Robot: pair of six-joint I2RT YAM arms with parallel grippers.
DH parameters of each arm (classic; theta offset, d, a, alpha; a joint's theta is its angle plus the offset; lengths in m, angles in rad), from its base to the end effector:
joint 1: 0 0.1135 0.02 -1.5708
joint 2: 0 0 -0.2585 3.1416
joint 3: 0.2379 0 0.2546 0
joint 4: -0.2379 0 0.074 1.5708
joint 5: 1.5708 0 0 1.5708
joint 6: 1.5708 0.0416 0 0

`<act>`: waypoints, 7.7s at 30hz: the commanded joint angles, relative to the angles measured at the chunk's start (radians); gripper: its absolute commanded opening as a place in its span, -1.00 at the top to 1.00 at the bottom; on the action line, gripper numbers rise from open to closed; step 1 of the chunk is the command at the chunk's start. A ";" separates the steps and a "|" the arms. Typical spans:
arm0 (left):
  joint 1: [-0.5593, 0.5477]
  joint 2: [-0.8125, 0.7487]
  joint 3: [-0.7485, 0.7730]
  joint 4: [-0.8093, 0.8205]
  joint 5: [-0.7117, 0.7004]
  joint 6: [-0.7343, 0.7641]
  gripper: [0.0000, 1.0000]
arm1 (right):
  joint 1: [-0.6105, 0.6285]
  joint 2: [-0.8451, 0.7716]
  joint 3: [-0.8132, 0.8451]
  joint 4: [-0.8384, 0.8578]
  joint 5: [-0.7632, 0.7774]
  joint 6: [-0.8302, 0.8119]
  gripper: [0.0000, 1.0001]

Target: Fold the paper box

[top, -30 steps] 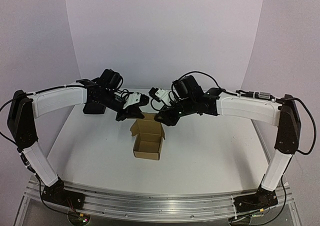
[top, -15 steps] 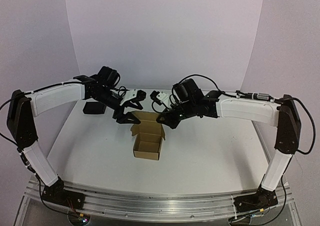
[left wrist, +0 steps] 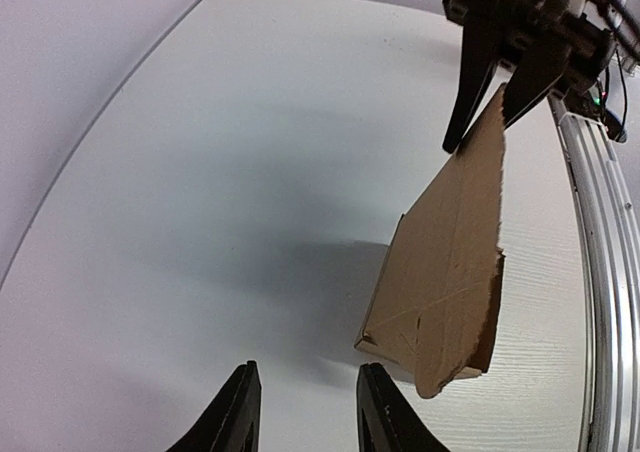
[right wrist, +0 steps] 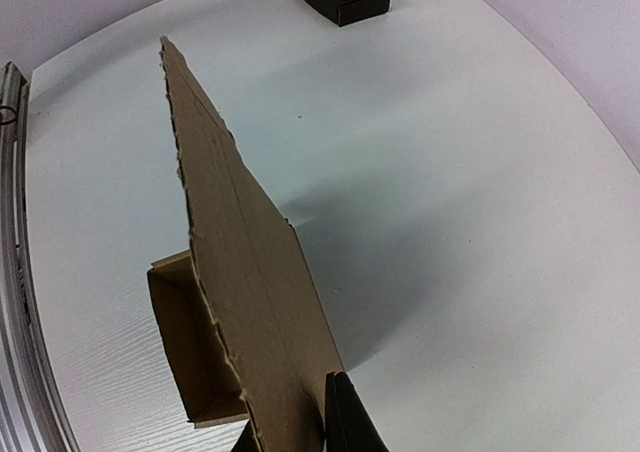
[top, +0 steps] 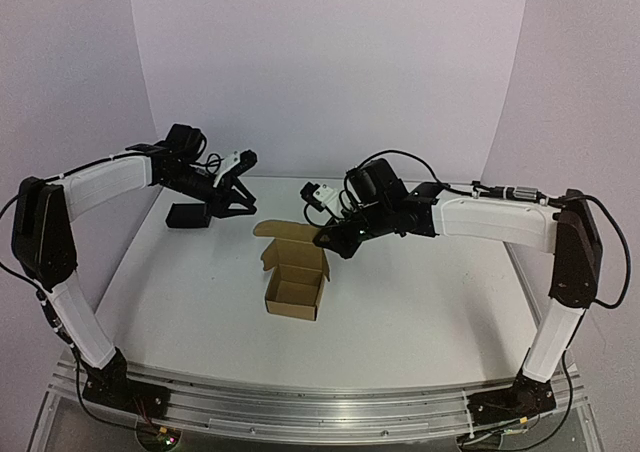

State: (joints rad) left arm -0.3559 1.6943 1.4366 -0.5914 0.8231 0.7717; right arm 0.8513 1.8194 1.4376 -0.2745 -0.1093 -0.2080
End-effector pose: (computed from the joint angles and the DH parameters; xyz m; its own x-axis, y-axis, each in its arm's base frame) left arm 0.3399 -0.1589 0.2882 -0.0224 0.5142 -0.8574 0.9859 0.1534 0.0662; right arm 0.2780 0.3241 0.2572 -0.2273 -0.5709 -0.7889 -0.8703 0.4826 -0.0985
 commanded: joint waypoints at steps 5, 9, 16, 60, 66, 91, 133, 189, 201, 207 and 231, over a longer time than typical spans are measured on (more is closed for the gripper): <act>-0.076 0.034 -0.042 0.002 -0.079 0.023 0.42 | 0.001 -0.044 0.001 0.049 0.000 0.043 0.75; -0.089 0.018 -0.061 -0.054 -0.035 0.054 0.54 | 0.000 -0.032 0.014 0.056 0.034 0.110 0.76; -0.154 0.011 -0.078 -0.041 -0.007 0.016 0.56 | 0.010 -0.020 0.019 0.079 0.057 0.172 0.78; -0.121 0.011 -0.395 0.350 0.031 -0.045 0.64 | 0.034 -0.054 -0.065 0.181 0.089 0.176 0.77; -0.153 0.011 -0.401 0.370 0.044 -0.072 0.64 | 0.037 -0.048 -0.071 0.181 0.079 0.186 0.77; -0.110 -0.035 -0.404 0.541 -0.278 -0.293 0.37 | 0.107 -0.134 -0.103 0.017 0.540 0.541 0.95; -0.360 0.088 -0.480 0.576 -0.268 0.247 0.58 | 0.135 -0.007 0.065 -0.174 0.437 1.148 0.50; -0.316 0.112 -0.286 0.175 -0.012 0.240 1.00 | 0.137 0.070 0.135 -0.064 0.378 1.220 0.52; -0.253 0.108 -0.102 -0.170 0.224 0.284 1.00 | 0.138 -0.095 0.237 -0.026 0.286 0.667 -0.08; -0.245 0.102 -0.038 -0.254 0.338 0.286 1.00 | 0.137 -0.275 0.217 -0.029 0.131 0.372 -0.96; -0.286 0.072 0.236 -0.383 0.324 0.065 1.00 | 0.171 -0.271 0.112 -0.100 0.302 0.166 -0.97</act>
State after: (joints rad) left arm -0.6268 1.8238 1.6306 -0.9525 1.1541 0.8614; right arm 1.0170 1.5349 1.5263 -0.4168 0.1184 0.0223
